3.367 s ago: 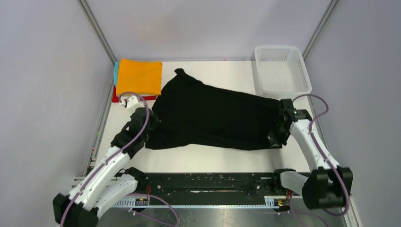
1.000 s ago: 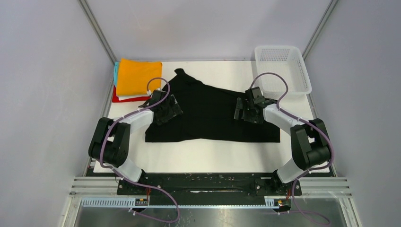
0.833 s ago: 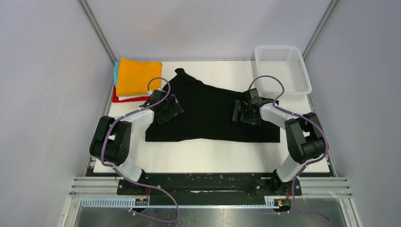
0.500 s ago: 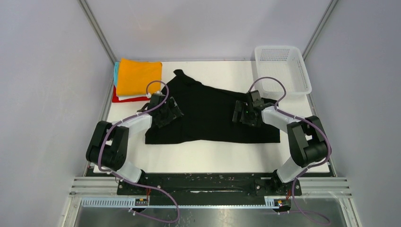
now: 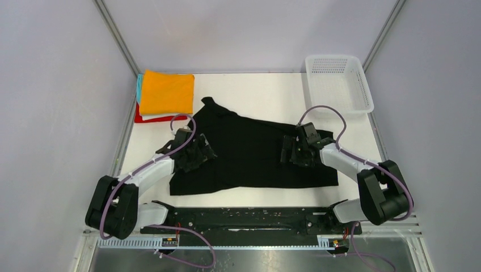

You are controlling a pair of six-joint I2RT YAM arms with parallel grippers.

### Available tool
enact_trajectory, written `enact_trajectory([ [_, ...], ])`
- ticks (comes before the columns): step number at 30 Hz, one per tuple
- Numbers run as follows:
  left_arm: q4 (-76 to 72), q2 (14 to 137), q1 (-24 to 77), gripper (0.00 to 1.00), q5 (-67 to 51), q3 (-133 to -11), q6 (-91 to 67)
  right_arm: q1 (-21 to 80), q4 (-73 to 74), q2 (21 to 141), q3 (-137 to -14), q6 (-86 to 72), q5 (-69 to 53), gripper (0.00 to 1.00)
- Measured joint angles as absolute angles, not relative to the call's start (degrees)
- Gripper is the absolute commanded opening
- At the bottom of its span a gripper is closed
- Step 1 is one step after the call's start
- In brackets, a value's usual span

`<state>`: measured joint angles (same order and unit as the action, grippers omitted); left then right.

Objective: Fold and stack the t-shirts
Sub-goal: Fold the flattened tshirt in 1/3 of the way

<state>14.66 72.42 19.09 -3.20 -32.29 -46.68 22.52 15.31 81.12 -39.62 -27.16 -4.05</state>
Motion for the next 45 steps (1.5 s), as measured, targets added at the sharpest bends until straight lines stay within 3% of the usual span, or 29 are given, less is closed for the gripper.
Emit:
enact_trajectory([
  [14,27.7,56.6,24.8,0.99,-1.0,-25.5,-52.2,25.6,20.9,70.8,-32.9,-30.0,-5.1,1.0],
  [26,30.7,55.5,24.9,0.99,6.1,-31.3,-52.3,26.3,24.7,65.3,-34.3,-33.3,-0.7,1.0],
  [34,20.5,73.7,22.2,0.99,11.5,-47.1,-48.7,24.3,19.4,63.4,-38.5,-33.9,11.4,1.0],
  [45,11.6,100.3,19.8,0.99,10.3,-62.8,-46.5,17.2,14.9,62.4,-37.2,-34.4,11.0,0.99],
])
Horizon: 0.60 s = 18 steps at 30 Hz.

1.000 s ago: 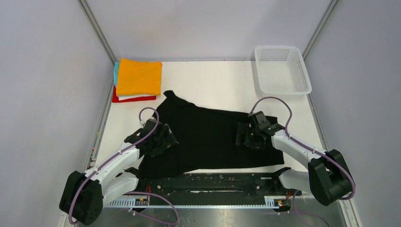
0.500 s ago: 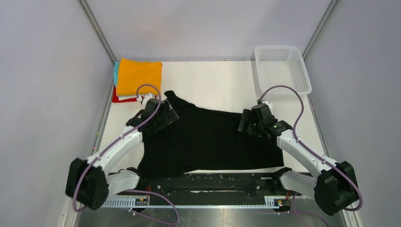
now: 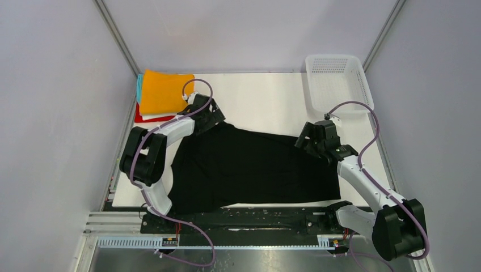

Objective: Fold and stack the t-shirts
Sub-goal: Fold the flattened tshirt in 1/3 of the way

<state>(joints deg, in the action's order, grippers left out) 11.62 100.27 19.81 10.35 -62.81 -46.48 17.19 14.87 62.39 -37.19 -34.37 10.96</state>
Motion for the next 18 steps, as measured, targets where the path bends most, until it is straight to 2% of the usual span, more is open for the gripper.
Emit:
enact_trajectory([
  [18,9.1,117.5,19.8,0.99,4.6,-80.1,-46.8,12.4,14.5,66.3,-36.9,-34.2,9.5,0.99],
])
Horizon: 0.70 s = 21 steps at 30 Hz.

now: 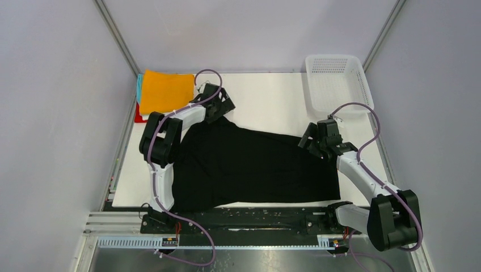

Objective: Fold and stack the t-shirts
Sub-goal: Fold the flattened tshirt in 1/3 of the way

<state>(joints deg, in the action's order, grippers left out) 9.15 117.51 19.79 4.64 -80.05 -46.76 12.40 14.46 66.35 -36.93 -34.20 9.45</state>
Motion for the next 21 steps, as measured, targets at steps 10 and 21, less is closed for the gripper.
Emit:
enact_trajectory([
  [10,7.9,128.0,19.3,0.99,3.4,-97.2,-48.6,12.3,14.8,72.1,-38.9,-30.9,9.3,1.0],
  [21,11.9,125.4,17.9,0.99,2.8,-100.7,-44.6,11.7,14.9,77.0,-43.0,-28.4,8.9,0.99],
])
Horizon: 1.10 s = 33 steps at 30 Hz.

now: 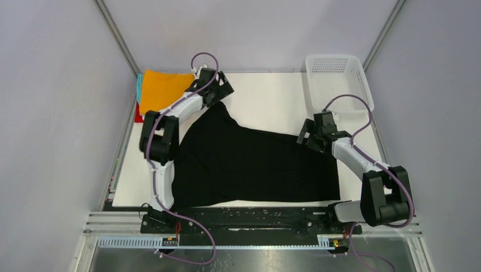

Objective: Fold and stack the t-shirts
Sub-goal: Fold the flattened tshirt in 1/3 of the way

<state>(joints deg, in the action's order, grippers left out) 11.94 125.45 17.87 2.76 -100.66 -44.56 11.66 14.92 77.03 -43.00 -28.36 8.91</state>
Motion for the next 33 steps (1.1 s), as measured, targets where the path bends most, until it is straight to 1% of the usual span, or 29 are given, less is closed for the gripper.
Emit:
enact_trajectory([
  [4,11.2,110.6,17.8,0.99,2.5,-81.6,-43.8,10.2,15.0,80.1,-44.6,-28.8,8.3,1.0],
  [7,10.7,101.9,18.0,0.99,1.2,-71.3,-43.9,9.4,15.1,83.6,-46.5,-29.9,7.4,0.99],
  [12,8.7,97.0,18.4,0.99,-1.6,-61.3,-44.9,9.2,14.3,86.9,-47.1,-32.7,4.3,0.99],
  [20,8.0,96.7,18.7,0.99,-1.8,-54.0,-46.0,9.2,12.8,87.1,-44.7,-36.4,3.9,1.0],
  [27,7.4,96.7,18.6,0.99,-0.5,-53.1,-46.8,9.2,10.8,87.7,-44.8,-37.9,5.3,1.0],
  [33,7.2,93.9,16.7,0.99,1.4,-49.8,-47.2,9.2,9.8,91.7,-48.6,-37.9,5.5,0.99],
])
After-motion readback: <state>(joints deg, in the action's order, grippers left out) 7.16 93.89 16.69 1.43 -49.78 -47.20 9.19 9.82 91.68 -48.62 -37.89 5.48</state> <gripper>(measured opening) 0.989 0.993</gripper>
